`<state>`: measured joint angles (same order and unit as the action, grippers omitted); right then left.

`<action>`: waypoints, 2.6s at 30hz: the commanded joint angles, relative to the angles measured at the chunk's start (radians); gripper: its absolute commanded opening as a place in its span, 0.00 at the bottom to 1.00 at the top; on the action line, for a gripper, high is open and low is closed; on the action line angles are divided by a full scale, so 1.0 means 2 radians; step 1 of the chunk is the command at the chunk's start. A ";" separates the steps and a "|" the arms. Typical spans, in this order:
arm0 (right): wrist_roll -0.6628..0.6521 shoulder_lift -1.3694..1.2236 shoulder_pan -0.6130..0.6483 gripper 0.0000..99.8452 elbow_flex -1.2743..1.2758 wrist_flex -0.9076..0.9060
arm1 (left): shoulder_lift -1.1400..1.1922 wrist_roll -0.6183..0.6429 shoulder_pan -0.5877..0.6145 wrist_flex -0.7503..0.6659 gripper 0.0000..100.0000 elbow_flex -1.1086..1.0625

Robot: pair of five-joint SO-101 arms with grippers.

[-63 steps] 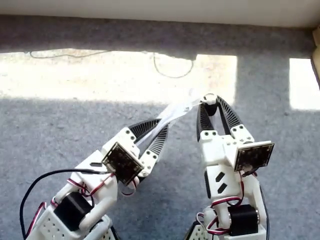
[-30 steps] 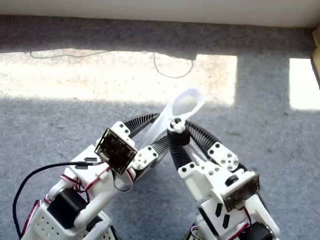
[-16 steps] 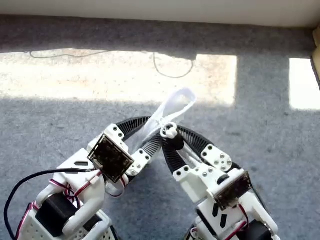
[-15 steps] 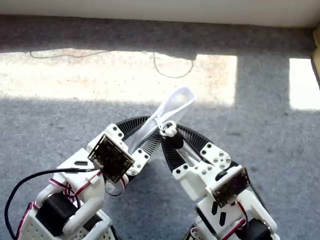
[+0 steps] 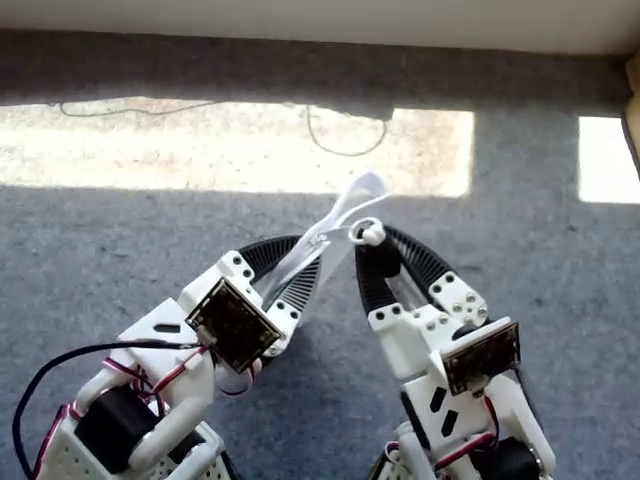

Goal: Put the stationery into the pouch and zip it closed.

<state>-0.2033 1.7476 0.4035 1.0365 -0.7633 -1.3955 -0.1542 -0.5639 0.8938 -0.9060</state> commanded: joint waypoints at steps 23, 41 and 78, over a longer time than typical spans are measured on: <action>0.010 -0.001 -0.045 0.01 -0.004 0.023 | -0.220 0.031 0.006 0.053 0.00 -0.091; -0.002 0.001 0.047 0.20 0.025 -0.111 | -0.220 0.044 0.005 0.045 0.00 -0.099; 0.039 0.006 0.207 0.08 -0.005 -0.046 | -0.220 0.045 0.003 0.048 0.00 -0.101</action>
<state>-0.1297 1.7599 0.8086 1.0533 -0.9214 -1.8205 -0.0775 -0.5639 0.9889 -1.0994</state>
